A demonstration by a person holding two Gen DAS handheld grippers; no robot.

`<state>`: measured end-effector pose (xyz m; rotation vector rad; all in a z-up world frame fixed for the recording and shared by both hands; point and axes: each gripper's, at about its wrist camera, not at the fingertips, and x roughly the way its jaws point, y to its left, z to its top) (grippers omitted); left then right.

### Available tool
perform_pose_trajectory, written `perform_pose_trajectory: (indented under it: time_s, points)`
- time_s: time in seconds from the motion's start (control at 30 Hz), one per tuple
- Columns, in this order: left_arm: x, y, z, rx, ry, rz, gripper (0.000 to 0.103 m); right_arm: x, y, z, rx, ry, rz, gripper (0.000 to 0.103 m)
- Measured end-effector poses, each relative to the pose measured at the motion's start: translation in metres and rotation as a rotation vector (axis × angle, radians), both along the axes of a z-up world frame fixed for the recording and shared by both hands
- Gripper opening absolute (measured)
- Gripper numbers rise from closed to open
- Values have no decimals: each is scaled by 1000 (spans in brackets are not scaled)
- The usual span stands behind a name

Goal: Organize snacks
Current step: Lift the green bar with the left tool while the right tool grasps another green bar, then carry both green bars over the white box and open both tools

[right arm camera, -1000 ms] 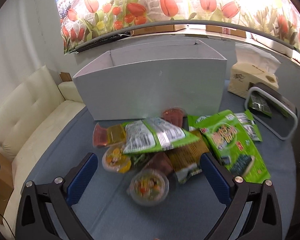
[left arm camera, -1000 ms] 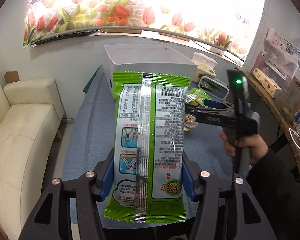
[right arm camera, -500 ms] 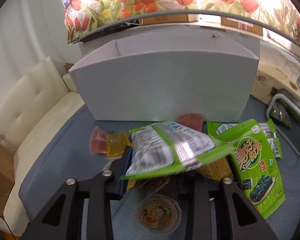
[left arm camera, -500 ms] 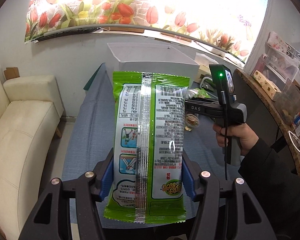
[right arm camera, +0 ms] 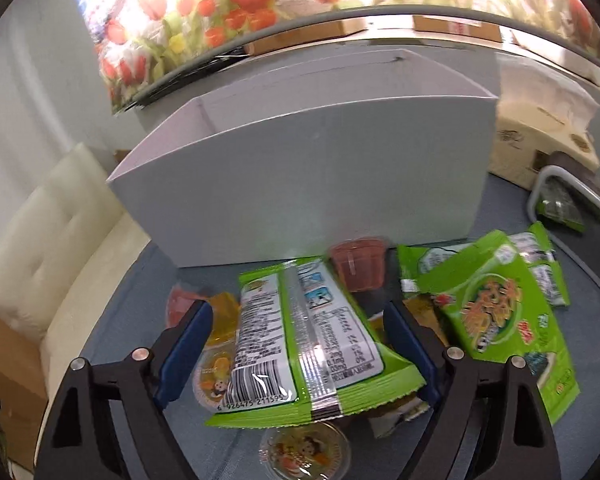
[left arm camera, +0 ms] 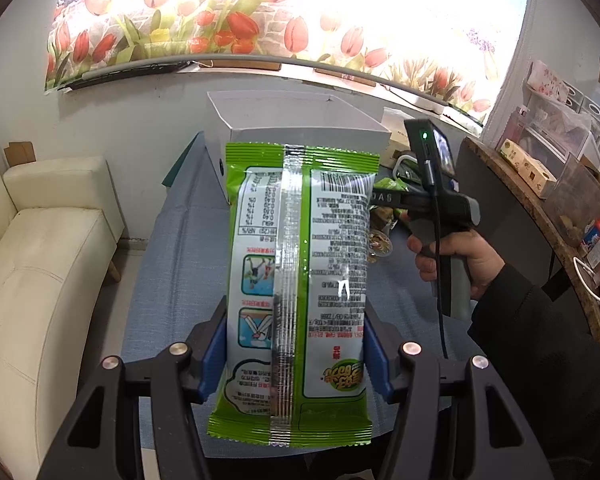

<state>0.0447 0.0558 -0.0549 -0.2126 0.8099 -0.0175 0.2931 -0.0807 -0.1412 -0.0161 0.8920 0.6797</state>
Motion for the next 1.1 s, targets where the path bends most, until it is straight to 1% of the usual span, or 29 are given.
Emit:
perform_pose_trajectory:
  time_s: [0.07,0.1,0.13,0.23,0.33,0.5,0.6,0.87,1.0,1.1]
  points:
    - [0,-2,1,3,2,7,63,-4,3,0,-23,-34,22,90]
    - [0,-2,1,1,2,11,63,-5,6,-2,-42,-27,32,88]
    - [-1,-2,0,1,2,13,63,-6,9,-5,-60,-19,44,83]
    - [-1,-4,0,-5,5,16,64,-13,14,-8,-96,-51,64,82]
    - [-1,-6,-1,0,5,16,64,-19,16,-7,-97,-69,66,82]
    - [3,-4,-1,-5,8,13,64,-31,7,8,-87,-114,68,82]
    - [6,-8,0,1,1,3,64,-39,-1,25,-103,-155,61,82]
    - [20,-19,12,11,-34,-31,64,-70,-38,83,-38,-252,18,82]
    - [36,-21,21,2,-52,-47,64,-86,-52,111,-13,-304,13,82]
    - [53,-22,27,-1,-60,-49,64,-88,-52,124,-25,-331,7,82]
